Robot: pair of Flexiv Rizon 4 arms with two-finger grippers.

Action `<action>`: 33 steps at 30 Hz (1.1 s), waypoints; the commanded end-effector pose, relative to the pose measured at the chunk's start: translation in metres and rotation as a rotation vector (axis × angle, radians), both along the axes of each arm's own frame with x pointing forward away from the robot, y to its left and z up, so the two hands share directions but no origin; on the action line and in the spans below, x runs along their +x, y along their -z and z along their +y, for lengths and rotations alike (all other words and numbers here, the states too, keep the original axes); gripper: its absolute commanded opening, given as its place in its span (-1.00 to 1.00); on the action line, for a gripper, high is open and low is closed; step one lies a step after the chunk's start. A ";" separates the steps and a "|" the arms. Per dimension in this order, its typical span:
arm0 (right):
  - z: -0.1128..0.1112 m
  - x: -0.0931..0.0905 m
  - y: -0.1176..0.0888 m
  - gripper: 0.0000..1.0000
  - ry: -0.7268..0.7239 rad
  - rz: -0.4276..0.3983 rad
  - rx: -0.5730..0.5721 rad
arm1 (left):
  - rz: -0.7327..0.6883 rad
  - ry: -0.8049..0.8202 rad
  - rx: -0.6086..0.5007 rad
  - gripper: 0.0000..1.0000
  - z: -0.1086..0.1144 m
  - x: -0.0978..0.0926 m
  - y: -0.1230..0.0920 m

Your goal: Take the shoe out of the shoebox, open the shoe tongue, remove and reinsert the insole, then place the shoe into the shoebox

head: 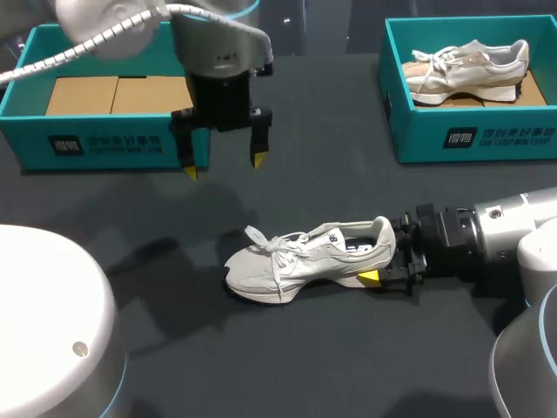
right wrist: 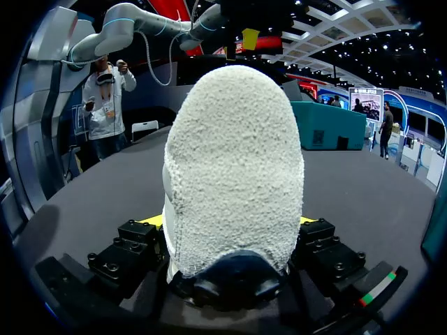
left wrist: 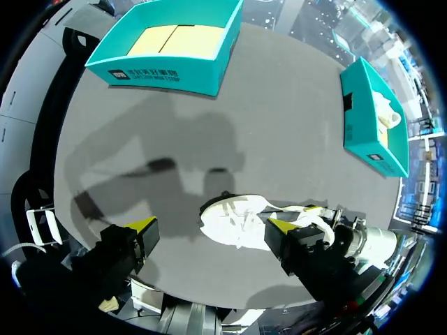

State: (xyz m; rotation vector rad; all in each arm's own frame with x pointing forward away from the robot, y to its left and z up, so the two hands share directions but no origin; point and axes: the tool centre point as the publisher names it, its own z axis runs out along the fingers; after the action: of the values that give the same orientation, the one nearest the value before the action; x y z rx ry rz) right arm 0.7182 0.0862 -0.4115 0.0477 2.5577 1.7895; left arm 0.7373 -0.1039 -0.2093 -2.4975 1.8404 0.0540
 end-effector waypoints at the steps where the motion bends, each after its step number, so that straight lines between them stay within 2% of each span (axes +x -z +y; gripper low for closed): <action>1: 0.001 0.000 0.001 -1.00 0.001 0.000 -0.002 | -0.008 0.000 0.029 1.00 -0.026 -0.014 0.014; 14: 0.001 0.000 0.001 -1.00 0.001 0.000 -0.002 | -0.008 0.000 0.029 1.00 -0.026 -0.014 0.014; 21: 0.001 0.000 0.001 -1.00 0.001 0.000 -0.002 | -0.002 0.008 0.075 1.00 -0.065 -0.032 0.033; 27: 0.001 0.000 0.001 -1.00 0.001 0.000 -0.002 | 0.026 -0.001 0.074 1.00 -0.094 -0.037 0.038; 33: 0.001 0.000 0.001 -1.00 0.001 0.000 -0.002 | 0.026 -0.001 0.074 1.00 -0.094 -0.037 0.038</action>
State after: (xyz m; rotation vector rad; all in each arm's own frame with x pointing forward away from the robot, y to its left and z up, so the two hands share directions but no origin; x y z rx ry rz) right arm 0.7182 0.0862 -0.4114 0.0480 2.5576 1.7899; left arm 0.7056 -0.1786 -0.2460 -2.4162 1.9618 0.1066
